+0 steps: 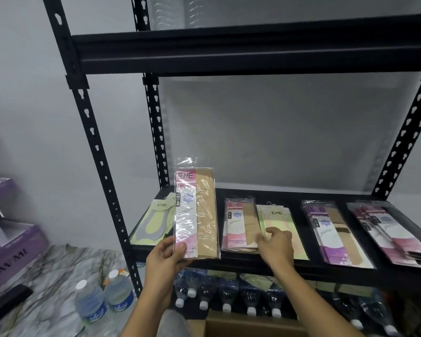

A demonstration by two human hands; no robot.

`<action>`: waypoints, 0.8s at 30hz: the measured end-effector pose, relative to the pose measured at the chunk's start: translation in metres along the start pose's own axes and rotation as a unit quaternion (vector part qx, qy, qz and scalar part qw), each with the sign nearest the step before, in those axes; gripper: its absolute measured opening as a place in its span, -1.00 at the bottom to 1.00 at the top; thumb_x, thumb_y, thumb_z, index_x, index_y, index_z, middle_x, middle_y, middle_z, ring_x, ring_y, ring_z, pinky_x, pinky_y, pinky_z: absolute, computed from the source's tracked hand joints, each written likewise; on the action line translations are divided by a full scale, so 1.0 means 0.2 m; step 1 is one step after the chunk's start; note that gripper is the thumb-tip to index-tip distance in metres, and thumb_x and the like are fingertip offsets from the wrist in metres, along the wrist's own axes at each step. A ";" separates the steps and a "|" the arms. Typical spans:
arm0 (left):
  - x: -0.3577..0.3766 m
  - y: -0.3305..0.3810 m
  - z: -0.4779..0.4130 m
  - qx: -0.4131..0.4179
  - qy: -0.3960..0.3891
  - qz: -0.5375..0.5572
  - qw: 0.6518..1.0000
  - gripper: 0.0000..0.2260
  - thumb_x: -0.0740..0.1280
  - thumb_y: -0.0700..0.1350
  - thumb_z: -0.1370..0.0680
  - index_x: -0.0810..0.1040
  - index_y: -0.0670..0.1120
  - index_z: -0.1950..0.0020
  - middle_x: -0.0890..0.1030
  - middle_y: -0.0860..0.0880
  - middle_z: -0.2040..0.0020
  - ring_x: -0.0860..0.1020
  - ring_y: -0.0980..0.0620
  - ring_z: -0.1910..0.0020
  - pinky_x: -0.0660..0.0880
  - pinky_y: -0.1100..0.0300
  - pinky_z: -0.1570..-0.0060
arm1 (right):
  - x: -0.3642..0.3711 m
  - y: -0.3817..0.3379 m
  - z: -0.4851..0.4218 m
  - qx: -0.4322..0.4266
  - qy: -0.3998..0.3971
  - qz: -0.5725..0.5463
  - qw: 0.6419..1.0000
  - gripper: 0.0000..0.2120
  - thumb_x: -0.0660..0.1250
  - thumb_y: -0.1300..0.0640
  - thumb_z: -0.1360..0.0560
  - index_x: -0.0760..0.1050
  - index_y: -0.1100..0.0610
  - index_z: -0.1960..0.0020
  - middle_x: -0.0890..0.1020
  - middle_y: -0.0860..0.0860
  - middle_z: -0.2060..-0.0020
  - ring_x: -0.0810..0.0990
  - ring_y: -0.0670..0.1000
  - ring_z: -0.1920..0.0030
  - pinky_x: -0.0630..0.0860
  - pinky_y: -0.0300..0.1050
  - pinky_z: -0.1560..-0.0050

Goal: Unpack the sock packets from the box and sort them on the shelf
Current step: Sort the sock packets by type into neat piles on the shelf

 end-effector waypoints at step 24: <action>0.44 -0.06 -0.04 -0.040 -0.073 -0.010 0.996 -0.76 0.38 -0.26 -0.53 0.51 -0.19 -0.19 0.70 -0.18 -0.04 0.69 -0.13 0.00 0.62 0.02 0.05 | -0.27 0.11 0.05 -0.061 0.051 -0.169 0.982 -0.90 0.39 0.14 -0.48 0.57 0.04 0.01 0.51 -0.04 0.05 0.51 -0.14 0.14 0.38 -0.31 0.26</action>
Point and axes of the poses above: each hand's wrist, its own z-axis away from the middle knuckle, its own x-axis out of the palm, y = z × x, the point moved 7 cm from there along -z, towards the middle knuckle
